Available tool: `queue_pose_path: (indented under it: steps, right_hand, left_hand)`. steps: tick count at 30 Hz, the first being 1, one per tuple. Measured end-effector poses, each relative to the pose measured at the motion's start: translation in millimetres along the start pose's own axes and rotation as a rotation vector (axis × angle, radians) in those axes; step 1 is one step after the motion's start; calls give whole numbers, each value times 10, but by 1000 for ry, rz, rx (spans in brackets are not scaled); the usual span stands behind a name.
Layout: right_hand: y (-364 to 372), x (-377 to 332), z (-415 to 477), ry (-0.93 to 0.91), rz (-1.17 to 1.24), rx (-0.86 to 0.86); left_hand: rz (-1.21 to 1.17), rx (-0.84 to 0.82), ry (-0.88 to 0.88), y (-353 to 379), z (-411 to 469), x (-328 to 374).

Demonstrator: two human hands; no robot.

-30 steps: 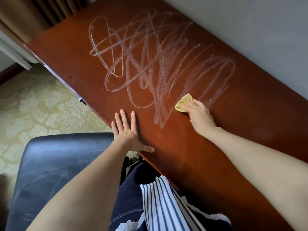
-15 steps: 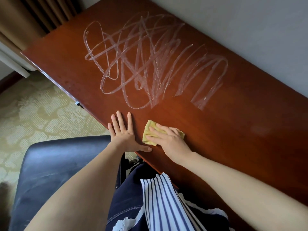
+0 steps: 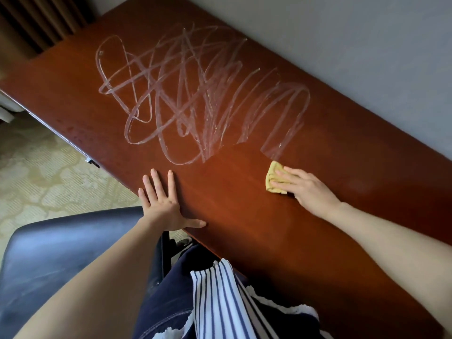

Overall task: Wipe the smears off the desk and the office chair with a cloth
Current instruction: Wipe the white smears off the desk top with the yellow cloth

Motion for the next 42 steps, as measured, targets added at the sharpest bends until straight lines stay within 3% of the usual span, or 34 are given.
queue_pose_path:
  steps: [7,12,24,28,33,38,42]
  right_hand:
    - [-37,283,616,434,-71,-6]
    - [62,16,934,610,-102,-1]
    - [507,-1161,481,116,61,48]
    - [458,-1329,80,-10,116,179]
    - [383,-1144,-264,-229,65,198]
    - [243,-785,-394,-249,17,187]
    - [137,-511,-421,-133,-18,173]
  left_hand:
    - [-2,-2,-5,8,7,9]
    - [-6,-2,-8,17,14,6]
    - [-10,25,-8,2,24,18]
    - [-5,45,-7,5,12,18]
    - [-28,78,-4,11,-13,9]
    - [-7,158,1,-31,-18,71]
    - [-82,381,47,-205,-23,297]
Point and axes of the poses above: each hand's wrist, its own z-axis towards the middle knuckle, its own y-axis out of the palm, x = y × z, the point moved 6 cm from there along z, towards the middle knuckle, and after that the axes turned 13 degrees about x, right-handed, at the moved point
